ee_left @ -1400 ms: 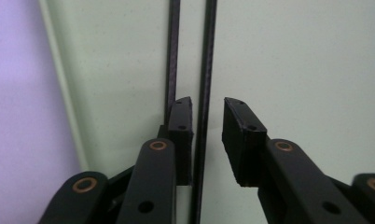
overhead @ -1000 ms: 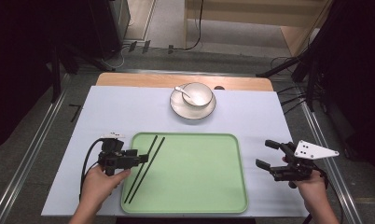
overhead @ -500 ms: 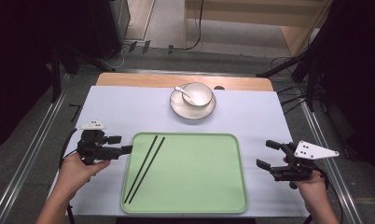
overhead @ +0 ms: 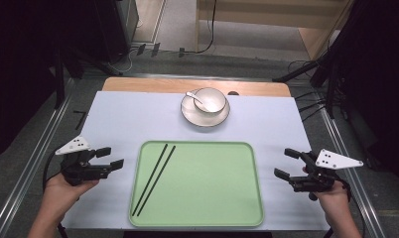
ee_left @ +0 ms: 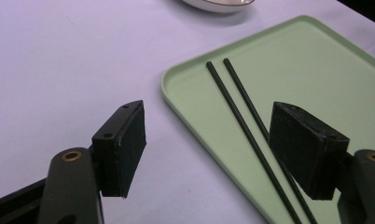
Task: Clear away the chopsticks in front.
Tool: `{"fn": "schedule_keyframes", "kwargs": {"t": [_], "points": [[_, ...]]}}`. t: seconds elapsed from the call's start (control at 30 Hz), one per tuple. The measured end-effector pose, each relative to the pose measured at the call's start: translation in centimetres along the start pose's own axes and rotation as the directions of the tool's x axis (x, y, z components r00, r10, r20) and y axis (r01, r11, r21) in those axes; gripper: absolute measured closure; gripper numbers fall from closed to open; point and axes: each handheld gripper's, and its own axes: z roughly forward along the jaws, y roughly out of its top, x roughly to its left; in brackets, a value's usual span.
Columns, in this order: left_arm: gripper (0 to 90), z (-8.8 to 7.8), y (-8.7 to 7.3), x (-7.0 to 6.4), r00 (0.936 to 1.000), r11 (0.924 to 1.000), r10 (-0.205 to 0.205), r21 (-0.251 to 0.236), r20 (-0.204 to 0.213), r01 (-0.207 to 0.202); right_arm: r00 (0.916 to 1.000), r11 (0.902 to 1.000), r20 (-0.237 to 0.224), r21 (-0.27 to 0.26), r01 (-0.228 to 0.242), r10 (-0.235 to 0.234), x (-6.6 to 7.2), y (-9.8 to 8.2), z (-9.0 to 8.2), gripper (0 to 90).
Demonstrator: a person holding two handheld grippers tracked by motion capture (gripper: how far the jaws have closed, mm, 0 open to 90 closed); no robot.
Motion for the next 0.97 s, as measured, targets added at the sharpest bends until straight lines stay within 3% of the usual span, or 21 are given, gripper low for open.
{"fn": "schedule_keyframes", "kwargs": {"t": [0.33, 0.43, 0.6, 0.97], "points": [[26.9, -1.5, -1.1, 1.0, 0.9984, 0.9936, 0.056, -0.097, -0.007, -0.057, 1.0, 1.0, -0.007, 0.0, 0.001, -0.001, 0.0, 0.0, 0.1, 17.4], [26.9, -1.6, -1.2, 1.3, 0.9985, 0.993, 0.051, -0.106, -0.02, -0.053, 1.0, 1.0, -0.006, 0.002, 0.001, -0.001, 0.0, 0.0, 0.1, 17.4], [26.8, -1.8, -1.5, 1.3, 0.9966, 0.9896, 0.079, -0.119, -0.021, -0.081, 1.0, 1.0, -0.008, 0.004, 0.003, -0.003, 0.0, 0.0, 0.1, 17.4], [25.9, -1.8, -1.5, 1.3, 0.9974, 0.9894, 0.071, -0.126, -0.015, -0.072, 0.9999, 1.0, -0.008, 0.004, 0.006, -0.006, 0.0, 0.0, 0.2, 17.4]]}}
